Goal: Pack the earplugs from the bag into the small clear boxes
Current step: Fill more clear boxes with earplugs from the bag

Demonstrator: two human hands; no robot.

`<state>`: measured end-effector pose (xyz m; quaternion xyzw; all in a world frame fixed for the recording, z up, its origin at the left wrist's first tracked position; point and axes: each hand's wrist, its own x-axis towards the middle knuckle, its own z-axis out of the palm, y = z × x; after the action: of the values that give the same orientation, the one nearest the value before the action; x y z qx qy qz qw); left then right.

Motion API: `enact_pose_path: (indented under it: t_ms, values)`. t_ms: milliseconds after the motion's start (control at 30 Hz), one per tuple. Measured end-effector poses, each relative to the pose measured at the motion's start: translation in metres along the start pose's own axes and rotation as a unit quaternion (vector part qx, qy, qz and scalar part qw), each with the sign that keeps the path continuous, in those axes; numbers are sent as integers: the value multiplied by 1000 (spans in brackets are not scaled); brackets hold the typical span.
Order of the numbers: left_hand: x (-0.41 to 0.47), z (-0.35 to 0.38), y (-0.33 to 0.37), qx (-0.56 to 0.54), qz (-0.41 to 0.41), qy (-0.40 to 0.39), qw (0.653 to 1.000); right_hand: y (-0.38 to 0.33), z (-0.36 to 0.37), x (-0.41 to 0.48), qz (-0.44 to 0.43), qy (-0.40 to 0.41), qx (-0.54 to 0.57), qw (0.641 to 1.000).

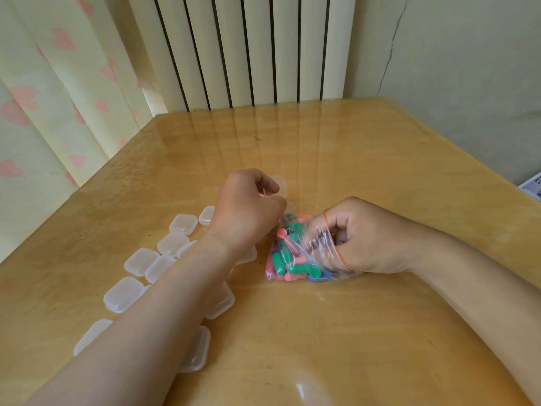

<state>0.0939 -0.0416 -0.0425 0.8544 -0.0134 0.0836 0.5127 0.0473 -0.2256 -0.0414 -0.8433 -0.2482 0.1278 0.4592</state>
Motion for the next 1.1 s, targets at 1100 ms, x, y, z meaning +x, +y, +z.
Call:
enact_pose_path:
  t_ms: [1100]
  values:
    - [-3,-7,2,61,45,15,997,-1,-8,-3,-2,65,-59,996]
